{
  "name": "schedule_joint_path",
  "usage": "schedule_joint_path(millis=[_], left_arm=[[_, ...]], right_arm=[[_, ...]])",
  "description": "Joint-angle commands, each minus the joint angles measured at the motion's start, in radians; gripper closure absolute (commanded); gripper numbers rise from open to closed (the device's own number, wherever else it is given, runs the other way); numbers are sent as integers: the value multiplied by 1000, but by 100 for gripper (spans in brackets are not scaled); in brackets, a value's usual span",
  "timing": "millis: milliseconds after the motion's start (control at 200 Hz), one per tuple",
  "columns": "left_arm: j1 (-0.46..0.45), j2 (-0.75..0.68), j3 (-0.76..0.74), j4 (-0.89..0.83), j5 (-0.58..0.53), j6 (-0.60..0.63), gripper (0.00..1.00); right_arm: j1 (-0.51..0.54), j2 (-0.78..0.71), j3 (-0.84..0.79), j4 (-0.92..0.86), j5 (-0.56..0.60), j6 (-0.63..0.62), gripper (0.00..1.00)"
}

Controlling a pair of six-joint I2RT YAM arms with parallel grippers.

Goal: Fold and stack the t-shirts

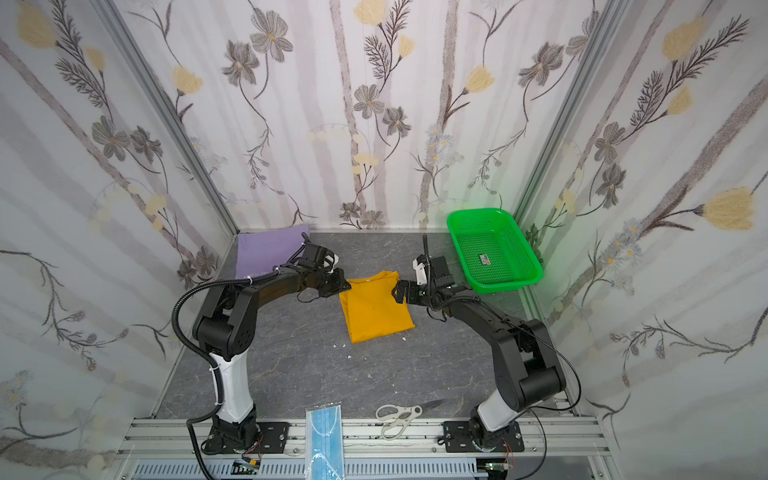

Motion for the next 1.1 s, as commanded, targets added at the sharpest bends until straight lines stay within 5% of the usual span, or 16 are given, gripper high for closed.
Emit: schedule_joint_path(millis=[0, 75, 160, 435, 819, 1094], left_arm=[[8, -41, -8, 3, -40, -18, 41], [15, -76, -19, -41, -78, -16, 18], [20, -117, -41, -70, -78, -1, 11], [-21, -149, -133, -67, 26, -11, 13], [-135, -50, -118, -157, -140, -77, 0], [-225, 37, -64, -160, -242, -132, 6]], right_arm=[[8, 121, 104, 67, -143, -18, 1], [8, 216, 198, 62, -212, -17, 1], [11, 293, 279, 64, -259, -5, 1], [13, 433, 359, 29, -240, 63, 2], [31, 452, 248, 146, -236, 147, 1], [35, 445, 163, 266, -259, 228, 1]])
